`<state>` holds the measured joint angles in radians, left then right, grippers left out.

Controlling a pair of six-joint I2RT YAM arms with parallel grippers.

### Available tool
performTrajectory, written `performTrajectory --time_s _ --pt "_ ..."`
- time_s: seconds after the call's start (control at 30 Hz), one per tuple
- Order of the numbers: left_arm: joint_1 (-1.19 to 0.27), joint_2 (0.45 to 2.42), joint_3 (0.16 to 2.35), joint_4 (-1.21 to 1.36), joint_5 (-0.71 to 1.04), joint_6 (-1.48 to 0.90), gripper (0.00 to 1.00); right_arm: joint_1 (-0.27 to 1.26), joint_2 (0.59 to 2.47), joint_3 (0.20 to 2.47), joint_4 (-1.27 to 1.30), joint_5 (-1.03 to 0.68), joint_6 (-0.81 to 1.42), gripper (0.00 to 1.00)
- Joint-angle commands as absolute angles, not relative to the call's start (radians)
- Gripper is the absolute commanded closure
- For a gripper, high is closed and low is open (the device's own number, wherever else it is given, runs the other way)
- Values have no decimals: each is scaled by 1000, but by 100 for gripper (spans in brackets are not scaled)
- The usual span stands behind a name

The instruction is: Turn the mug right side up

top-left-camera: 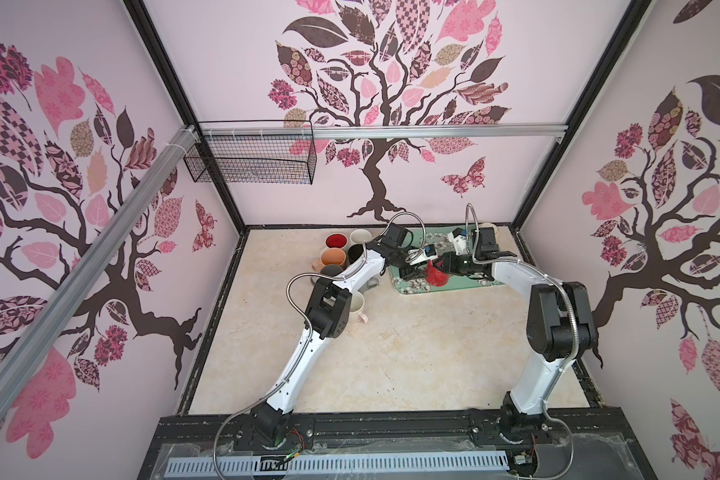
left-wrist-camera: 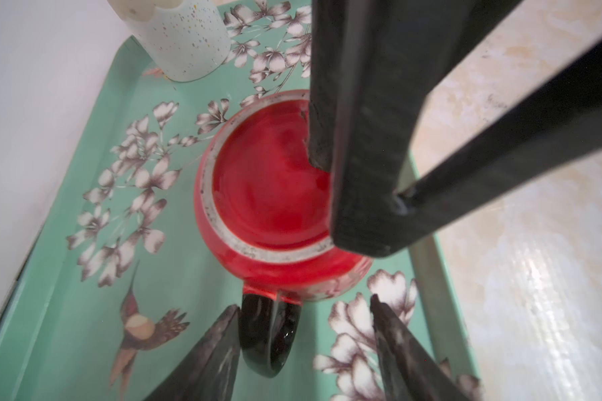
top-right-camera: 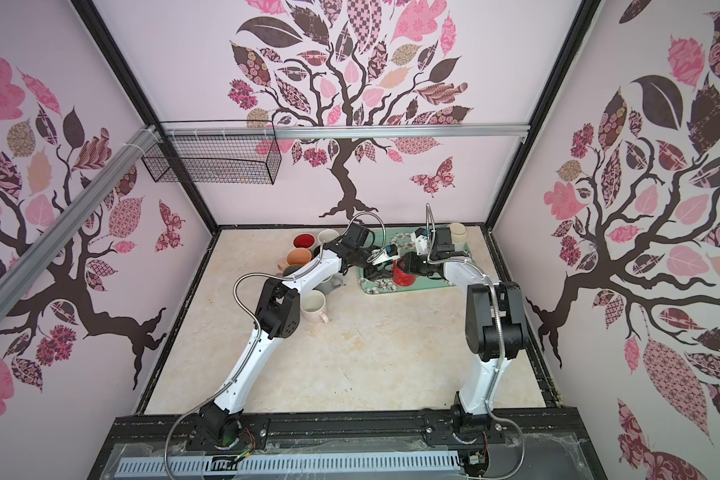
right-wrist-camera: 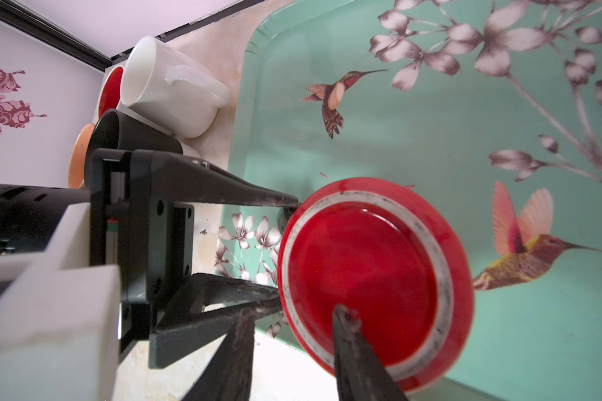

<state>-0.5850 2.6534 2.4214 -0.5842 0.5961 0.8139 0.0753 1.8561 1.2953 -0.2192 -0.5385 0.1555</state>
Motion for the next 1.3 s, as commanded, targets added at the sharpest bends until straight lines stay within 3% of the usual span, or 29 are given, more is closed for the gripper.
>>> performTrajectory --time_s 0.0,0.07,0.3,0.43,0.93,1.27 --pt "-604 2623 2407 -593 632 822 57 79 1809 1278 -218 -527 166 60" --pt "-612 2589 2345 -558 612 806 68 79 1797 1276 -215 -528 175 60" --pt "-640 2533 2247 -511 546 756 82 80 1738 1238 -189 -553 209 60" --pt "-653 2527 2249 -539 513 729 99 80 1678 1192 -159 -542 230 57" --pt "-655 2353 2043 -299 513 317 100 52 1455 949 101 -523 479 51" --pt "-654 2289 1988 -273 527 247 100 39 1411 896 113 -504 509 50"
